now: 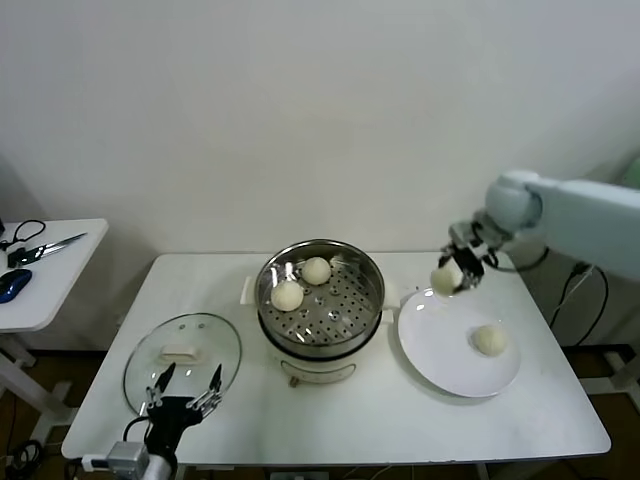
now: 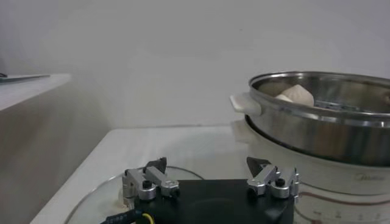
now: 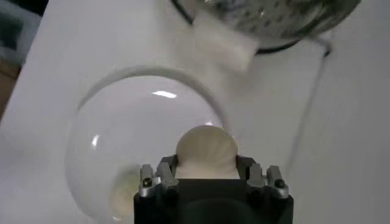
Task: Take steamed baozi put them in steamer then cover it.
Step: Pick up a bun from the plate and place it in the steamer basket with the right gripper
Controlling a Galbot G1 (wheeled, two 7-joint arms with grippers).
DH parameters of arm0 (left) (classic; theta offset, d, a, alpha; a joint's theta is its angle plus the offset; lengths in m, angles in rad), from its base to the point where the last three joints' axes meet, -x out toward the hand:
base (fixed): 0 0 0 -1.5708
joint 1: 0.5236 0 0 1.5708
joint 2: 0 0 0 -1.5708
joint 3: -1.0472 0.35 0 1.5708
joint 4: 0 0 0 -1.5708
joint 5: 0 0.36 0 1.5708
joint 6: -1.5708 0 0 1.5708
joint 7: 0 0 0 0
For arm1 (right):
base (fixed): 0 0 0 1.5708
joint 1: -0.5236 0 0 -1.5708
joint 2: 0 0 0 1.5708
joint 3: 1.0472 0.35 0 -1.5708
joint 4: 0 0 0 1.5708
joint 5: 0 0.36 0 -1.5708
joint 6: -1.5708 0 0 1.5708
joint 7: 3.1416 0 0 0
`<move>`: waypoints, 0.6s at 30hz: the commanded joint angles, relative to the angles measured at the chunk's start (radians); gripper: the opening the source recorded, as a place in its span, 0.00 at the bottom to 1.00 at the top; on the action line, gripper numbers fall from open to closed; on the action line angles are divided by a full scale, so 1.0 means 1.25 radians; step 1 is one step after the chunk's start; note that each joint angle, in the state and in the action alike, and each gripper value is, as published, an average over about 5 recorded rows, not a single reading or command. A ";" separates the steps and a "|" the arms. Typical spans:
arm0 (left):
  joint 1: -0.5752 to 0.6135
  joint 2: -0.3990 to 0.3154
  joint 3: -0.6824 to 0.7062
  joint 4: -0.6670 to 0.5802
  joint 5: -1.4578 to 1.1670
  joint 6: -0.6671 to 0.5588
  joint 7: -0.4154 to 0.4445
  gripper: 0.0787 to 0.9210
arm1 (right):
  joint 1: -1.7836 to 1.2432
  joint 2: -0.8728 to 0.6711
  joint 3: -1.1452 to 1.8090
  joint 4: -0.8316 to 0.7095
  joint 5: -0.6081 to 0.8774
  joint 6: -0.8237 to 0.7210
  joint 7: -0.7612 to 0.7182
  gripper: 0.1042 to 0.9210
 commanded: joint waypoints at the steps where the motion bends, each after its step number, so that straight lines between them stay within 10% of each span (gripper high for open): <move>1: 0.000 0.001 0.001 0.002 0.005 -0.001 0.000 0.88 | 0.216 0.148 0.051 0.132 -0.040 0.208 -0.049 0.68; 18: 0.013 -0.005 -0.003 -0.012 0.012 -0.002 -0.001 0.88 | -0.093 0.307 0.065 0.237 -0.259 0.185 0.038 0.67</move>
